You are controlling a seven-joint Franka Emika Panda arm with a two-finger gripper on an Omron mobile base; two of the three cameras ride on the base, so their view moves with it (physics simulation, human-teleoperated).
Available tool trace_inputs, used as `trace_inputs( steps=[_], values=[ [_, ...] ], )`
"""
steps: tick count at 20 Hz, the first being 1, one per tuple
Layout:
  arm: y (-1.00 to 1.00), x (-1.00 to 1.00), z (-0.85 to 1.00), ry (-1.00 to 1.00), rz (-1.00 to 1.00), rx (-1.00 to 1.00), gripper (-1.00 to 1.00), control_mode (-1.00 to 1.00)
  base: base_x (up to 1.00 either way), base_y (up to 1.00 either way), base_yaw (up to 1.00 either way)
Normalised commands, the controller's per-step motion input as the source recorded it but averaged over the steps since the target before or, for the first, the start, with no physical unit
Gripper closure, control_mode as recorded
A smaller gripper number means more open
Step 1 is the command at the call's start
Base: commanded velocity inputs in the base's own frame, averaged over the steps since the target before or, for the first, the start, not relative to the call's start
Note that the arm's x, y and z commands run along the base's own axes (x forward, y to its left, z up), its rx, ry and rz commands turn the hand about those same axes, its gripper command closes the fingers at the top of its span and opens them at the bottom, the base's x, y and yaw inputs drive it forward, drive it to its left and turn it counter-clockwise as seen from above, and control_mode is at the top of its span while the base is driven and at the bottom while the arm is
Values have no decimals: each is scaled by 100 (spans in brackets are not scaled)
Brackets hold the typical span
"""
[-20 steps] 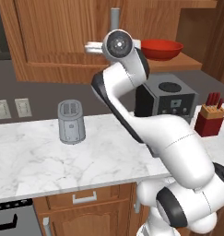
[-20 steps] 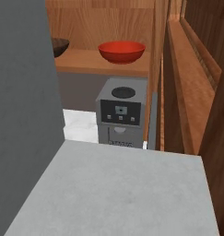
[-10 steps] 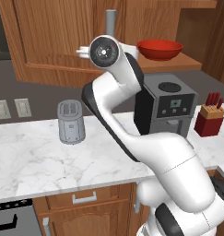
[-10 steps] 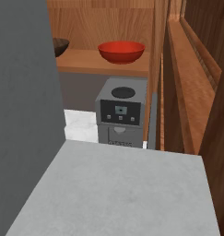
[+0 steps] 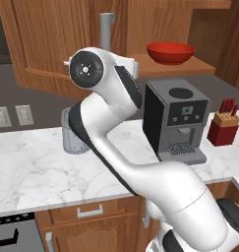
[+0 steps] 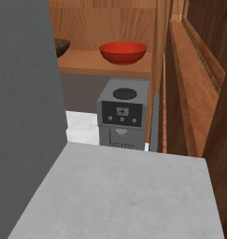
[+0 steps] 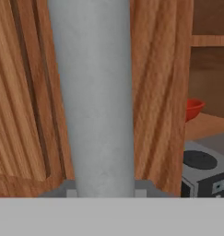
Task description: Move the bowls from the cabinet to the plates on the dining table.
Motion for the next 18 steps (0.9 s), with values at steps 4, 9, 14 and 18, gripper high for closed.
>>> trace_inputs(
  steps=[4, 9, 14, 18],
  values=[
    [34, -66, 0, -3, -3, 0, 100, -100, 0, 0, 0],
    [32, -59, 0, -3, -1, 0, 100, -100, 0, 0, 0],
    [26, -44, 0, 0, 0, 0, 100, -100, 0, 0, 0],
    [17, -33, 0, 0, 0, 0, 100, -100, 0, 0, 0]
  ],
)
